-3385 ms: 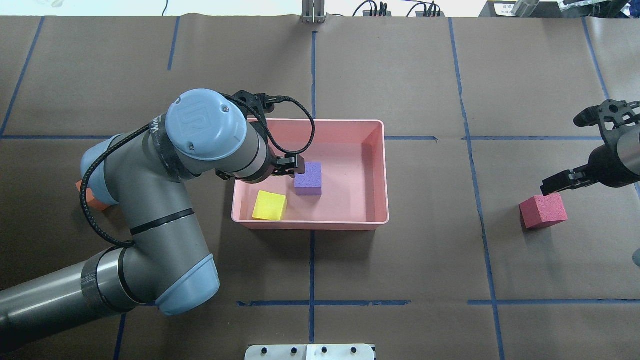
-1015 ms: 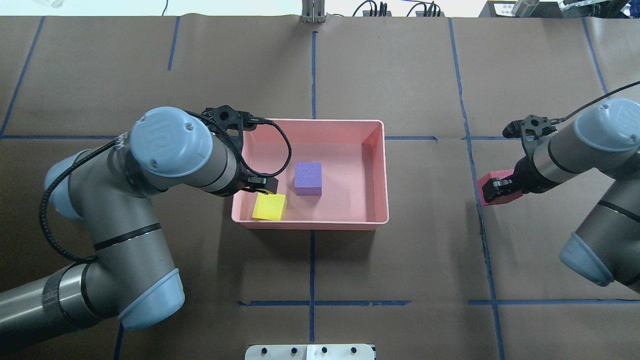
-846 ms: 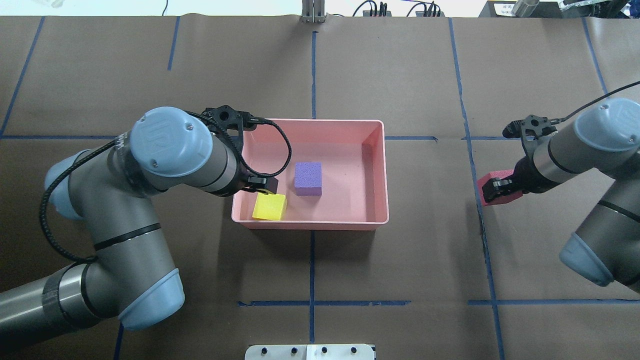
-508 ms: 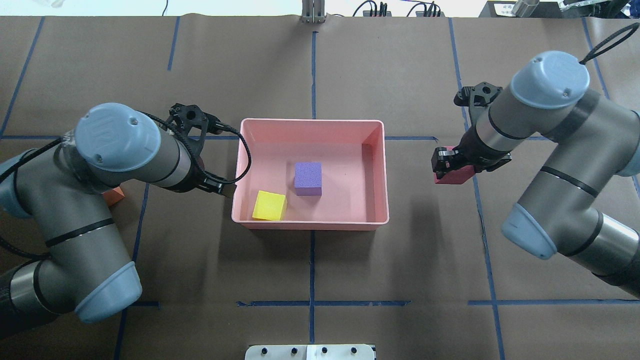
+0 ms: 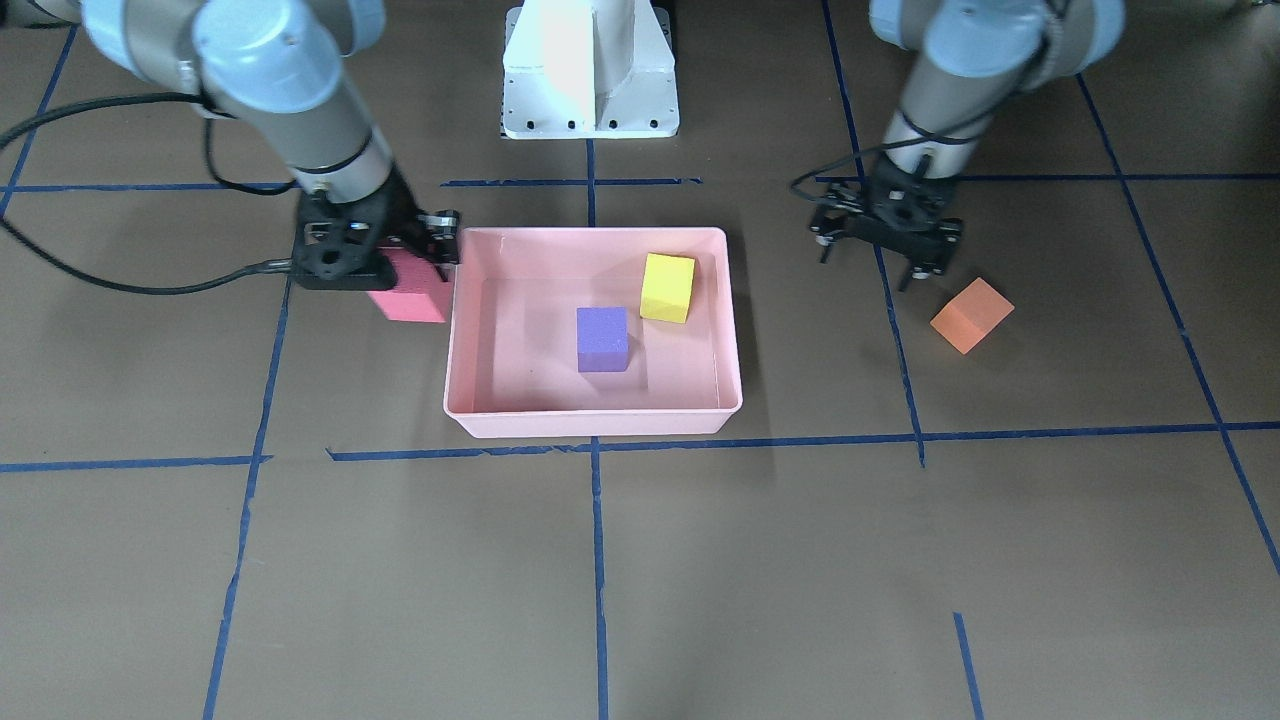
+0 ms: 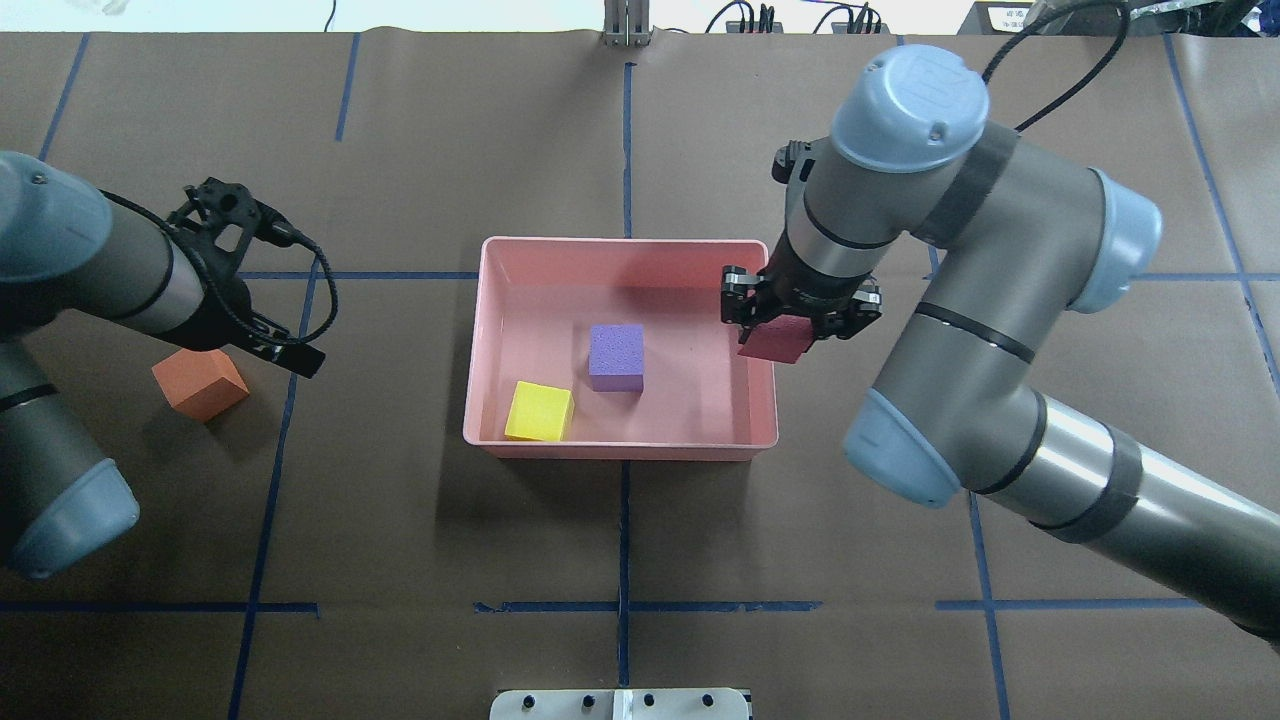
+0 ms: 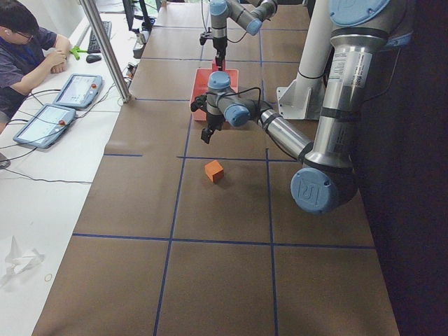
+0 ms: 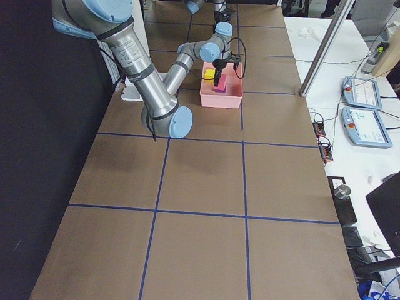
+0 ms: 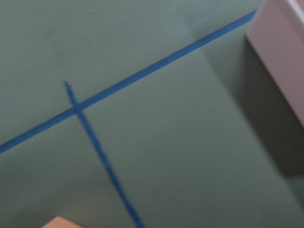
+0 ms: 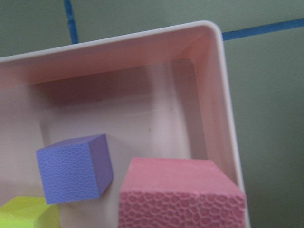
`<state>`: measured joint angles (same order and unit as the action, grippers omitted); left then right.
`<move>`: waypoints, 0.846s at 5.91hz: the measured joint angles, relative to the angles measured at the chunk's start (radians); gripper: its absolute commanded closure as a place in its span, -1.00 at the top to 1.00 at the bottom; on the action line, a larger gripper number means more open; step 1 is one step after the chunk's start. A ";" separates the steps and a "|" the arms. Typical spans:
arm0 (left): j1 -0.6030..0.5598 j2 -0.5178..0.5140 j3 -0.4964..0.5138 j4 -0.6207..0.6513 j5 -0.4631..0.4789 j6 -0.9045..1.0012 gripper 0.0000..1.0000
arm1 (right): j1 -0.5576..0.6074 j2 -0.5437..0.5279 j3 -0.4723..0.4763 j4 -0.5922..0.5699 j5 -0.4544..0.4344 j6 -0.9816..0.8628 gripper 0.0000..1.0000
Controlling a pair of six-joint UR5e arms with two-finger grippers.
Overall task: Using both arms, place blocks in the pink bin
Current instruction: 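Carry the magenta cube into the bin with the right gripper while the left reaches out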
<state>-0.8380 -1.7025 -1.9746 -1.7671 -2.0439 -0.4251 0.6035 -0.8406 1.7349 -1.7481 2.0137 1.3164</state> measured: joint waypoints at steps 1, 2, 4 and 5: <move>-0.016 0.025 0.003 -0.009 -0.011 0.069 1.00 | -0.044 0.023 -0.027 0.019 -0.062 0.042 1.00; -0.020 0.045 0.017 -0.038 -0.014 0.132 1.00 | -0.059 0.025 -0.031 0.027 -0.086 0.060 1.00; -0.021 0.088 0.155 -0.292 -0.015 0.189 1.00 | -0.064 0.009 -0.016 0.030 -0.098 0.061 1.00; -0.021 0.095 0.217 -0.392 -0.022 0.194 1.00 | -0.065 0.004 -0.012 0.031 -0.099 0.060 1.00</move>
<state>-0.8589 -1.6078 -1.7573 -2.1587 -2.0658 -0.2316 0.5385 -0.8367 1.7232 -1.7174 1.9148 1.3763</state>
